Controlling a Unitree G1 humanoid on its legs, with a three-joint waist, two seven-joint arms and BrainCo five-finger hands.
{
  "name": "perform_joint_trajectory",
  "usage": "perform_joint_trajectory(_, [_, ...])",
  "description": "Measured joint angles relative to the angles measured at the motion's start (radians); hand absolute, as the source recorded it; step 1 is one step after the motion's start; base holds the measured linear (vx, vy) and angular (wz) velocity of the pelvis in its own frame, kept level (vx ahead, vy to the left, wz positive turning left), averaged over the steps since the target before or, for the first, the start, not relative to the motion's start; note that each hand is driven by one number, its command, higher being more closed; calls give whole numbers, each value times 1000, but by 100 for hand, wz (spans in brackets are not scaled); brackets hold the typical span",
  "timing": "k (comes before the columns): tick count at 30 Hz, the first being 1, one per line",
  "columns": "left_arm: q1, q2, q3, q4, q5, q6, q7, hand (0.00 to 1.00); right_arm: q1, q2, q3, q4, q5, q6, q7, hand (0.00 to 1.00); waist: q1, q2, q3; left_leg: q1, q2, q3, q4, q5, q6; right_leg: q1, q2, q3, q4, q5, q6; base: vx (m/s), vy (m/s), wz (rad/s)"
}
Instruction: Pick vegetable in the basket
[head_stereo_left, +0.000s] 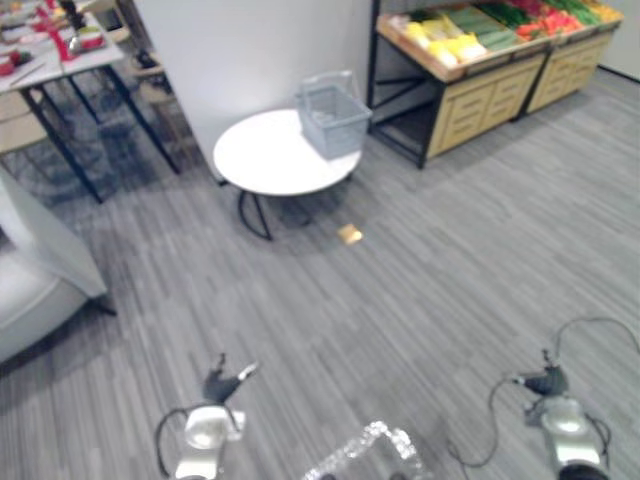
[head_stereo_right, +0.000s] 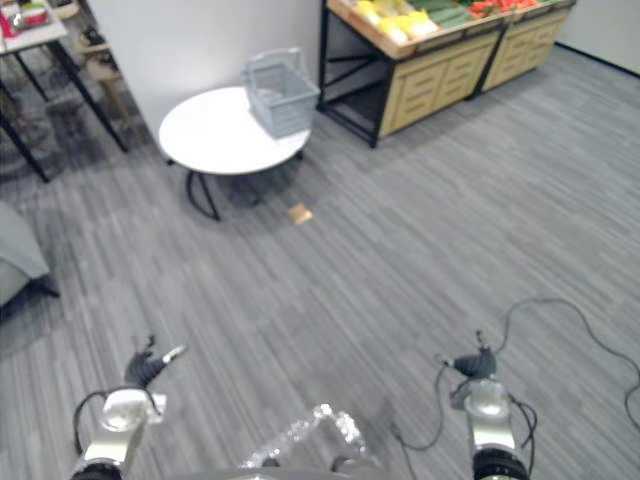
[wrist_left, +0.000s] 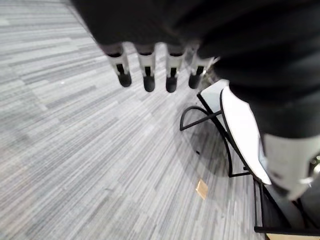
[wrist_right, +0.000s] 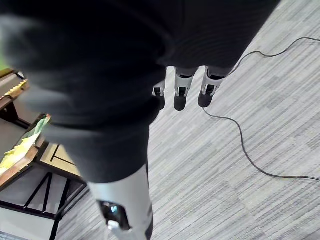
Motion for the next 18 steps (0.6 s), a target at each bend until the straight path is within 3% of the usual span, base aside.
perform_joint_trajectory(5, [7,0,-2,1,-1,0,-1,0,15,5,38,2,0,2,8,0,0,7,4,-8,14,22,87,-49,-18,1,-3,18,46,-3,-6,70,-4,-12])
perform_joint_trajectory(9, [2,-1,-3,1,-9,0,0,0,10,6,40,2,1,2,8,0,-2,16,10,-21,16,22,104,-49,-17,-56,-8,20,143,-32,-26,8,-6,-3])
perform_joint_trajectory(15, [-1,-9,-3,2,-14,4,16,0,-5,46,54,2,7,4,-1,0,-3,0,34,-50,-2,21,104,-51,-20,-184,-40,19,354,-134,-24,-36,-52,1])
perform_joint_trajectory(17, [0,-9,3,3,-36,4,22,0,-6,56,57,2,9,3,-1,0,-2,-1,34,-50,1,23,104,-69,-36,-188,-38,15,355,-165,-24,-40,-121,-7])
perform_joint_trajectory(18, [4,-9,7,2,-39,4,25,0,-2,56,58,2,9,3,-1,0,-1,1,33,-58,11,29,126,-109,-39,-185,-33,8,352,-195,-26,-30,-136,-6])
